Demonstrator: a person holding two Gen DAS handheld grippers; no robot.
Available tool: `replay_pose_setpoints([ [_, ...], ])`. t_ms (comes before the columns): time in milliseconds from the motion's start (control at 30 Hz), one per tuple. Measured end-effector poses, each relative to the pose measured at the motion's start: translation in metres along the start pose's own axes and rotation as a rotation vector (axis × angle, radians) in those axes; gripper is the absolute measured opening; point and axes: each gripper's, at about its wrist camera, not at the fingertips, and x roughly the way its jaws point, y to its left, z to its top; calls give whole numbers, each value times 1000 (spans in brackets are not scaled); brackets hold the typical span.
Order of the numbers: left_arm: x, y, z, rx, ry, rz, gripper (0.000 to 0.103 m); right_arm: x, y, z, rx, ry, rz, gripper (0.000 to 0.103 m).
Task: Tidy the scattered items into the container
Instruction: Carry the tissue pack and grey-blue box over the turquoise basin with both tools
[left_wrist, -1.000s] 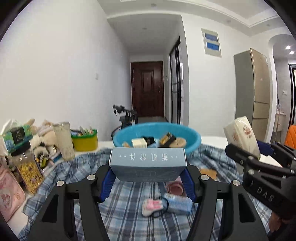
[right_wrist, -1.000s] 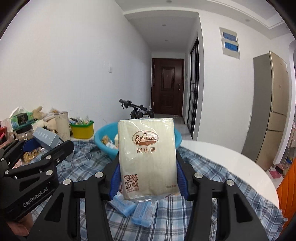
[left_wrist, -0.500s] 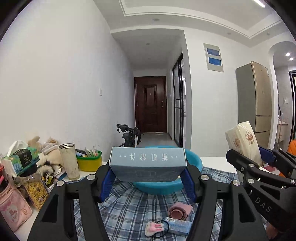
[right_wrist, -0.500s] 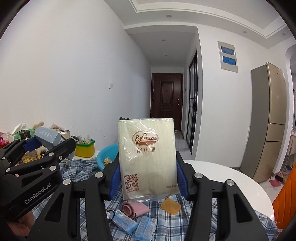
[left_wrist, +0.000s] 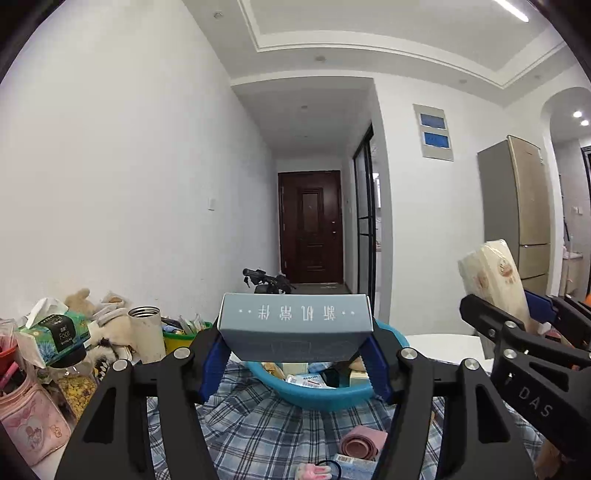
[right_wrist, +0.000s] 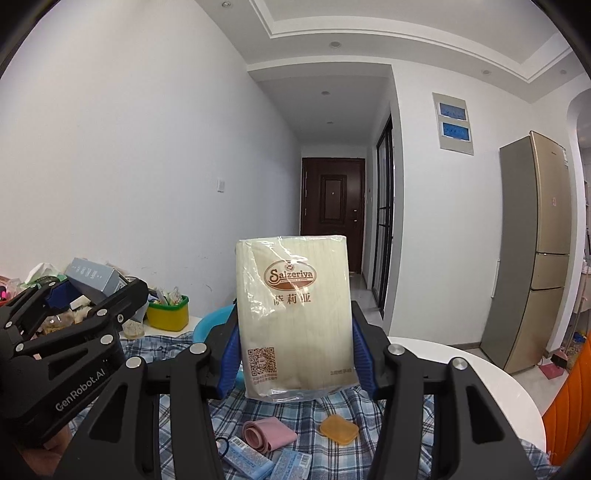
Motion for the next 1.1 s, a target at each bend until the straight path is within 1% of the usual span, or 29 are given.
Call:
replay_pose_setpoints([
  [67,8,0,1,-9,-2,-5,66,5,-2,3,-2,-11,-5,50],
  [167,20,-3,3,-3,-17,20,66,16,-4,8,-8,-24,-9,50],
  [433,60,-10,18,9,-23,-18,66,52,-12,25,26,-32,-5,50],
  [533,73,-11,21,15,-54,-2,66,68,-16,33,45,-34,-13,50],
  [767,113,-7,36,5,-68,7,66,104,-19,47,44,-52,-11,50],
  [933,145,-4,44,-11,-65,5,66,133,-23,55,53,-54,-5,50],
  [1100,178,-3,46,-16,-53,4,66,158,-25,60,57,-57,-7,50],
])
